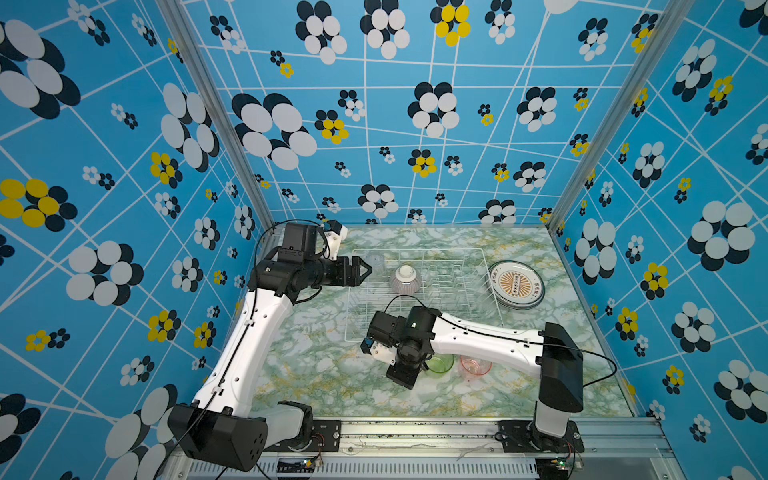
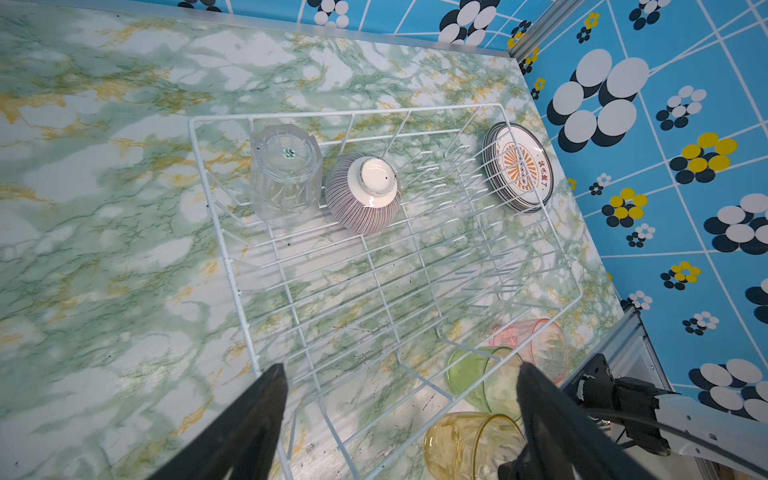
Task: Unload the mixed dishes from the dish rack
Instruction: 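Set the amber glass upright beside the green glass and open the right gripper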
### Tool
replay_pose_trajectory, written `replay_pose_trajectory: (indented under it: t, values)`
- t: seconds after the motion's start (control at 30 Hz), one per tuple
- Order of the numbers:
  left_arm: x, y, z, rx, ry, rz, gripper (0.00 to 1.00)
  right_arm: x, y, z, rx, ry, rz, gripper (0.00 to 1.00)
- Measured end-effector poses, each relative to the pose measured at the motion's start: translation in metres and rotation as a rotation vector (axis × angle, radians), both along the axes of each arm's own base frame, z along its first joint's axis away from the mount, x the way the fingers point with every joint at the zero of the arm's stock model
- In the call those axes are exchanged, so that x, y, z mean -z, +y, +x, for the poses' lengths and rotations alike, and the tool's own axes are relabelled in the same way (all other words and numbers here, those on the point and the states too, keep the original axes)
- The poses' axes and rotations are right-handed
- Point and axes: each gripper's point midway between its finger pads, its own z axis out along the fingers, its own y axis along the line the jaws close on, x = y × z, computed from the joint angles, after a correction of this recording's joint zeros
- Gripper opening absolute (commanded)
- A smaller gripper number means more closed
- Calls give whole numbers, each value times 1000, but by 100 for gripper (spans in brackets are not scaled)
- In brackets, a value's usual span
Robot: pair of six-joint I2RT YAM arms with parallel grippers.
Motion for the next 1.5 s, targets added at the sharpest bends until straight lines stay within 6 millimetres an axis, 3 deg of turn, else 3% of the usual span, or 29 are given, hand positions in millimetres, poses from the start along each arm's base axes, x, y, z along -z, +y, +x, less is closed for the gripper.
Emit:
replay_pose_trajectory:
  t: [0.53, 0.93, 1.37, 1.5]
  values:
    - [15, 2, 2, -1, 28, 55, 90, 39, -3, 16, -25, -56, -119, 0]
    - [23, -5, 1, 19, 41, 83, 92, 47, 0, 22, -36, -81, -125, 8]
    - [38, -5, 0, 21, 62, 168, 90, 48, -2, 23, -43, -88, -131, 40]
    - [49, -7, -1, 25, 84, 217, 88, 29, 0, 25, -27, -100, -79, 47]
